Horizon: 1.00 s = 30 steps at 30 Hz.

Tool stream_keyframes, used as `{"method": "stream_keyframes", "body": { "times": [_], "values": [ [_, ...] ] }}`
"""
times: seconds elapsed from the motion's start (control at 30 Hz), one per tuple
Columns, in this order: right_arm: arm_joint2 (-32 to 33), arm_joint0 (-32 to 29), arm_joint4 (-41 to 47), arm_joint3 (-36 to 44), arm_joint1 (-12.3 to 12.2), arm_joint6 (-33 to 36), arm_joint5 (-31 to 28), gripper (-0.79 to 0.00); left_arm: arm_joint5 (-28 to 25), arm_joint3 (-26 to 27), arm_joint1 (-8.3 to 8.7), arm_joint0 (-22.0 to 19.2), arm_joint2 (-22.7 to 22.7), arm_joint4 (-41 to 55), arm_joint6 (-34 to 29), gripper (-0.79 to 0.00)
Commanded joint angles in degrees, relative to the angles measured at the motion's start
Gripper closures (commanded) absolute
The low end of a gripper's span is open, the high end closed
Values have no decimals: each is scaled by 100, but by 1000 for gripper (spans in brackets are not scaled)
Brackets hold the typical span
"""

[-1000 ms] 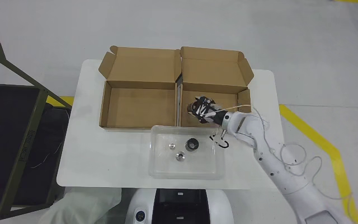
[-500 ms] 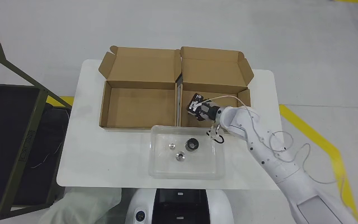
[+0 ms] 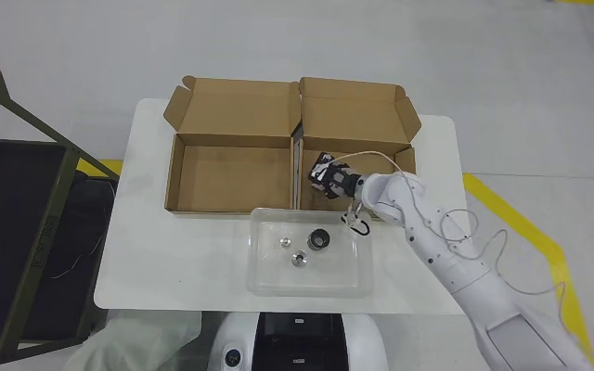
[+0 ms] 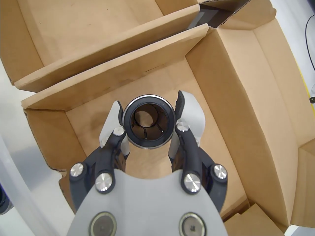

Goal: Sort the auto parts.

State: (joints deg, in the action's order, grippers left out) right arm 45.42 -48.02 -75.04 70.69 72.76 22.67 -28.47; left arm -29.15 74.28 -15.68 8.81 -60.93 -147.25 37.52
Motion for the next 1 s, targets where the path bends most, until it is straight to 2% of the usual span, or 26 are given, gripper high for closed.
{"method": "stream_keyframes", "body": {
  "times": [0.0, 0.07, 0.23, 0.5, 0.77, 0.97],
  "values": [
    [-8, 20, 21, -33, 16, 19, -3, -668, 0, 0, 0, 0, 0, 0, 0, -785],
    [4, 30, 101, -40, 33, -1, -18, -720, 0, 0, 0, 0, 0, 0, 0, -785],
    [137, 2, 220, 283, 30, 101, 61, -779, 0, 0, 0, 0, 0, 0, 0, -785],
    [662, -465, 529, 1586, -124, 507, -81, -779, 0, 0, 0, 0, 0, 0, 0, -785],
    [1141, -1391, 874, 3277, -337, 1019, -594, -785, 0, 0, 0, 0, 0, 0, 0, -785],
    [1431, -1979, 1090, 4024, -472, 1302, -928, -785, 0, 0, 0, 0, 0, 0, 0, -785]
  ]
}}
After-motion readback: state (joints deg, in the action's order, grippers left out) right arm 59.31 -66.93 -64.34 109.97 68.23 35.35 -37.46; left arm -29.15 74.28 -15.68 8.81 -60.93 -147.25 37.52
